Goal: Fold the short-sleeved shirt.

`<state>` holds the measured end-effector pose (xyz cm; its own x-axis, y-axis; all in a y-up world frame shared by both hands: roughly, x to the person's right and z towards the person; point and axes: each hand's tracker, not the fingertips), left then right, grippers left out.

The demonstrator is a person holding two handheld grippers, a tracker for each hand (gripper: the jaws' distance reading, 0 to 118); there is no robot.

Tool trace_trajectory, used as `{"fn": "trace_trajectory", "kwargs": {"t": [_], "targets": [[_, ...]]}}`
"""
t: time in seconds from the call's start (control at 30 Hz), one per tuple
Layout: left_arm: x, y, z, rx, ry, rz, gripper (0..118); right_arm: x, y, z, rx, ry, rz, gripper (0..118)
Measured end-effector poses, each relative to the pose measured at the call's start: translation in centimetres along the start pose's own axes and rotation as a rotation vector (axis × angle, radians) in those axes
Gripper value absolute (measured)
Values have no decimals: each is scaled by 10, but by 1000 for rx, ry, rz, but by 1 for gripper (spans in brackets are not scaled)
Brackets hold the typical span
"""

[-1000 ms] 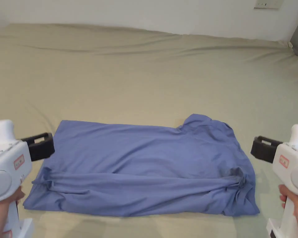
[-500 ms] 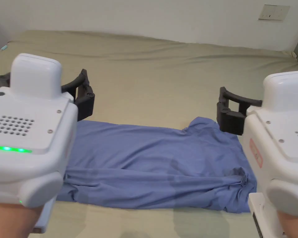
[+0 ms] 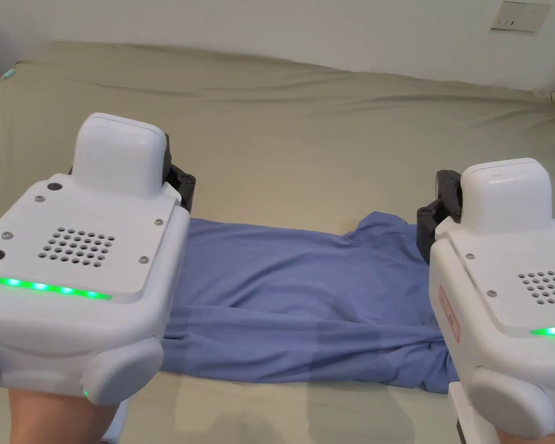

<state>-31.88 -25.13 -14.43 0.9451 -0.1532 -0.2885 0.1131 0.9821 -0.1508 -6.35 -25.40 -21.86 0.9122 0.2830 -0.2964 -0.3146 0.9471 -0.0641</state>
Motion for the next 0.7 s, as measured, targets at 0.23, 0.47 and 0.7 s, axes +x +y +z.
{"fn": "trace_trajectory", "kwargs": {"t": [0.23,0.47,0.7], "targets": [[-16,-37,-31,-154,-5,-15,28,4,-13,-7,-38,6,-1,0],[-58,-153,-88,-565,4,135,117,17,-35,-17,-110,3,7,0],[-90,-263,-122,-860,120,221,117,38,-55,-24,-184,-44,6,0]]}}
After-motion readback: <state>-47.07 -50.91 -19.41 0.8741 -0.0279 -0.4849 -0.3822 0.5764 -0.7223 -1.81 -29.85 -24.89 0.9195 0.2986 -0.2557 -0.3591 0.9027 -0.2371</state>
